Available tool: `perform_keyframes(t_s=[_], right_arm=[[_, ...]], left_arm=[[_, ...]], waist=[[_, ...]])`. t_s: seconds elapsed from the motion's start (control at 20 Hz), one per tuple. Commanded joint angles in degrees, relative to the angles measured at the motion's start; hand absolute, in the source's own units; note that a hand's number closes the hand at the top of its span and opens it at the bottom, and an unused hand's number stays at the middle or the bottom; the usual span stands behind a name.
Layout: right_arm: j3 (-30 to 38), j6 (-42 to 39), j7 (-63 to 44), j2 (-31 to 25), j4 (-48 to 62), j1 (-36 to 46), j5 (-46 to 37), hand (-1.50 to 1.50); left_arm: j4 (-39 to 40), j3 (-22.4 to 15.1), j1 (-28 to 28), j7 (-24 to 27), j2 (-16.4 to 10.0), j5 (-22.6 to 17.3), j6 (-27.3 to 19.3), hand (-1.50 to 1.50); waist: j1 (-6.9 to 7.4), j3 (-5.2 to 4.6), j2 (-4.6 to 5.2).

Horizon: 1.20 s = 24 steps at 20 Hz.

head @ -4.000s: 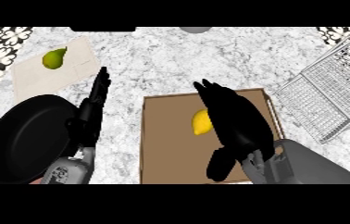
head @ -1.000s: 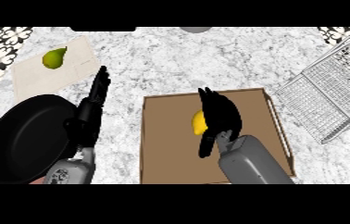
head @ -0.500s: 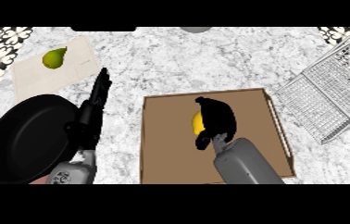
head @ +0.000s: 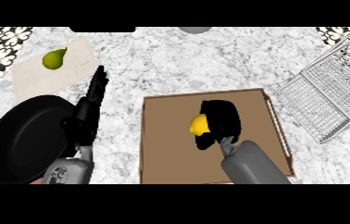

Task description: Pick the lemon from the tray and place it in the tiered basket

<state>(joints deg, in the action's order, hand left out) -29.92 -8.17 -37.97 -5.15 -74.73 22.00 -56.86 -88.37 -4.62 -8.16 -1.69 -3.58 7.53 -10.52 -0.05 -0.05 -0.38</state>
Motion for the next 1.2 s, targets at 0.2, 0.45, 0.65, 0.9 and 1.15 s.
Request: perform_keyframes(t_s=[0.2, 0.45, 0.65, 0.9, 1.15], right_arm=[[-10.8, -1.2, 25.0, -28.3, -7.5, -16.0, -3.6, 1.50], [-0.3, 12.1, 37.7, -45.9, -16.1, -24.5, 0.7, 1.50], [10.3, 19.7, 43.4, -55.3, -20.0, -33.0, 7.4, 1.50], [25.1, 19.1, 45.5, -61.0, -27.5, -38.0, 21.2, 1.50], [39.7, 14.3, 49.0, -65.8, -34.9, -43.4, 34.9, 1.50]], left_arm=[[-0.6, 1.9, 2.7, 0.9, -1.1, -0.3, -0.7, 0.00], [-3.2, 1.6, 2.1, -2.4, -1.3, -0.4, -0.4, 0.00], [-0.4, 1.0, 1.9, -0.6, 0.3, 0.3, -1.4, 0.00], [-3.7, 2.5, 3.8, -1.4, -2.0, -1.9, 1.1, 0.00], [-2.1, 2.2, 3.1, -0.1, -0.6, 0.1, -1.4, 0.00]], waist=[[-3.49, 0.00, -0.52], [-3.12, 0.11, -0.31], [-3.46, 0.02, -0.15], [-2.92, -0.02, -0.41], [-4.97, -0.13, -0.68]])
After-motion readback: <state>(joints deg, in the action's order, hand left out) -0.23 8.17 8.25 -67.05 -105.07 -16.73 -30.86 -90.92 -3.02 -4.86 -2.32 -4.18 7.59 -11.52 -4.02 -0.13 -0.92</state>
